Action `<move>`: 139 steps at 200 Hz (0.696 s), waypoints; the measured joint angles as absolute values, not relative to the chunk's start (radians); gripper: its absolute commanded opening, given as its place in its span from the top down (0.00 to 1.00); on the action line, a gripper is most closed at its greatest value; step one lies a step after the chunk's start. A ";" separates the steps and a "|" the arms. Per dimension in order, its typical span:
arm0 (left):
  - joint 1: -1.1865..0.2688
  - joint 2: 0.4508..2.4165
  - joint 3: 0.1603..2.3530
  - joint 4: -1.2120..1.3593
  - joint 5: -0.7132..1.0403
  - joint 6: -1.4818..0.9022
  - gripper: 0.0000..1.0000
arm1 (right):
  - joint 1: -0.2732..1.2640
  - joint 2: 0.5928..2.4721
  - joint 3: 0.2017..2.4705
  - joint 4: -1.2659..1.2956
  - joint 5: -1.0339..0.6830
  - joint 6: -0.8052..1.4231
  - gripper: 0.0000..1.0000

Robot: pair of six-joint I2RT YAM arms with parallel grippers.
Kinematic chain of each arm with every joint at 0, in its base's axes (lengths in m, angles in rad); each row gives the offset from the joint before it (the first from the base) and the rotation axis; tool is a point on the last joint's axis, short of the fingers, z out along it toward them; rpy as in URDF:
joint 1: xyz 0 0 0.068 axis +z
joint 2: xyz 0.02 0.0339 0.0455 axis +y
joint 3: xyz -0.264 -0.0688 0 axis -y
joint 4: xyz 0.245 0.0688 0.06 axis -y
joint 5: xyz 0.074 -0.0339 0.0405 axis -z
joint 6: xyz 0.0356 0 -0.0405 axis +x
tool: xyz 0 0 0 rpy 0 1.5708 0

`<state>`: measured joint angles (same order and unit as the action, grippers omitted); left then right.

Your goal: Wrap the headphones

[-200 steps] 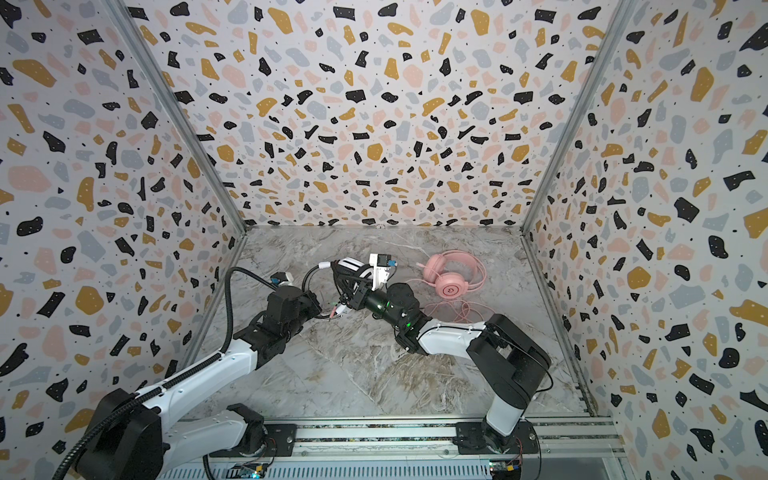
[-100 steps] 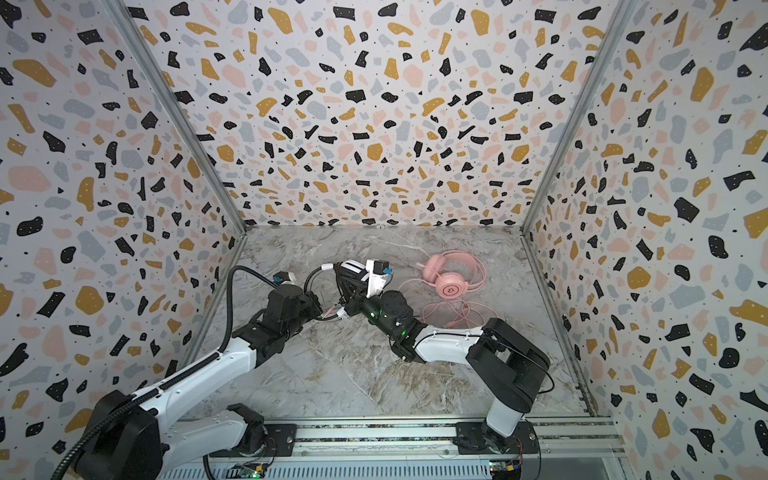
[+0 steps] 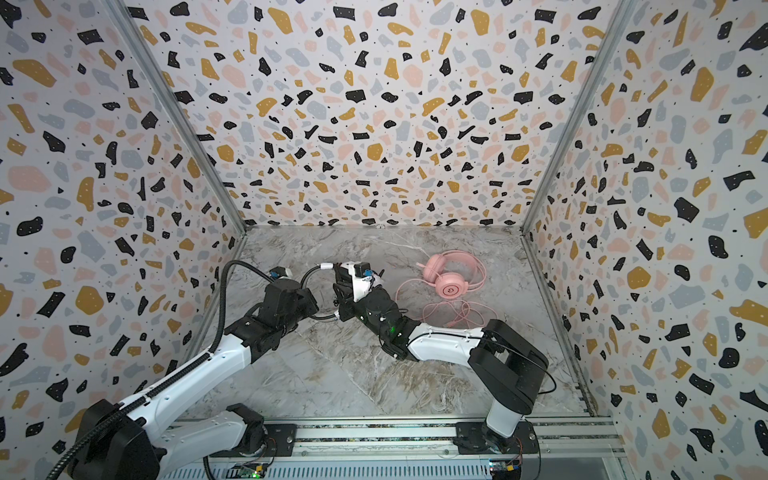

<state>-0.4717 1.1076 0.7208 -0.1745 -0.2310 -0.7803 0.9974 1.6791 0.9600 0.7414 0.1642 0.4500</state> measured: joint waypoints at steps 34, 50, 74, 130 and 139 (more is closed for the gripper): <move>-0.472 1.108 0.755 -0.222 -0.227 -0.753 1.00 | 1.010 1.679 1.014 0.575 0.110 0.401 0.70; -0.462 1.110 0.774 -0.241 -0.226 -0.739 1.00 | 1.010 1.679 1.061 0.476 0.081 0.383 0.69; -0.430 1.119 0.789 -0.252 -0.205 -0.731 1.00 | 1.008 1.679 1.152 0.312 0.033 0.363 0.68; -0.384 1.143 0.801 -0.255 -0.140 -0.729 1.00 | 0.988 1.762 1.446 -0.146 -0.112 0.321 0.61; -0.379 1.143 0.801 -0.256 -0.134 -0.728 1.00 | 0.985 1.776 1.470 -0.194 -0.138 0.313 0.59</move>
